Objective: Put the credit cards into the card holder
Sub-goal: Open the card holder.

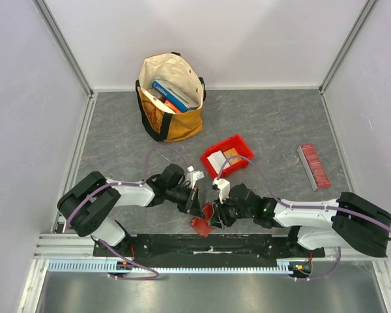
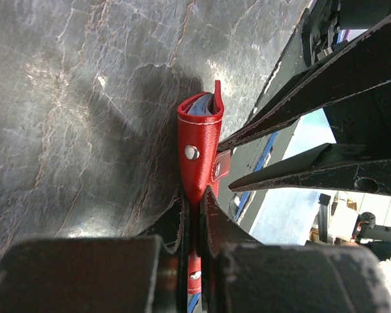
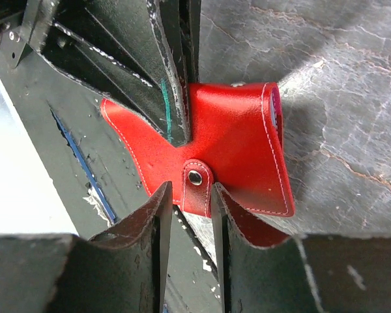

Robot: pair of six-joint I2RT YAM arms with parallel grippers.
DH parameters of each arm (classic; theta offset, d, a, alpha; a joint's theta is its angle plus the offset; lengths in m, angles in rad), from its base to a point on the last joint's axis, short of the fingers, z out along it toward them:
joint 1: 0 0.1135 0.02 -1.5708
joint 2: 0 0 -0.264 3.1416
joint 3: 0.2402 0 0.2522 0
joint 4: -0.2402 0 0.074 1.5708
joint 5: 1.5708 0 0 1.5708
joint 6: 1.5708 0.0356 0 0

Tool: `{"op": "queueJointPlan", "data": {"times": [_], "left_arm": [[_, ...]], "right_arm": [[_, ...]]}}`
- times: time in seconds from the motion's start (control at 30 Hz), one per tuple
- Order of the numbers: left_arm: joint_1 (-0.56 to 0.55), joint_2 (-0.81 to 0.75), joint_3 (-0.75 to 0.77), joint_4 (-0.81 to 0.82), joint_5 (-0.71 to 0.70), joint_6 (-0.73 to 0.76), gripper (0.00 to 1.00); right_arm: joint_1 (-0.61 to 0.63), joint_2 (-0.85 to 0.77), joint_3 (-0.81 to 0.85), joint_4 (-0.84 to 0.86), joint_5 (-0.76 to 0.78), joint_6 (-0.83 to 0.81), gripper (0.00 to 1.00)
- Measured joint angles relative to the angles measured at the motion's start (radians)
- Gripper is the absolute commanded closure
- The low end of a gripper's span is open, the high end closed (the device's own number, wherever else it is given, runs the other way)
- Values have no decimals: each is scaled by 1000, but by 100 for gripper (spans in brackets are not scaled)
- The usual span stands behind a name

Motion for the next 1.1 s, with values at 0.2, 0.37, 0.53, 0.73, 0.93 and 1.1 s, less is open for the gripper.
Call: {"op": "queueJointPlan", "data": {"times": [0.2, 0.37, 0.53, 0.73, 0.93, 1.1], "left_arm": [[2, 2, 0, -5, 0, 3, 98], [11, 5, 0, -30, 11, 3, 98], [22, 5, -3, -43, 19, 3, 98], [34, 1, -13, -50, 19, 3, 98], [39, -8, -27, -52, 5, -6, 98], [39, -9, -30, -74, -16, -43, 98]], "right_arm": [[-7, 26, 0, 27, -39, -6, 67], [-14, 60, 0, 64, -90, -6, 67], [-18, 78, 2, 84, -112, -6, 58], [-18, 124, 45, 63, -105, 16, 73], [-16, 156, 50, 84, -110, 32, 87], [24, 187, 63, 123, -121, 17, 92]]}}
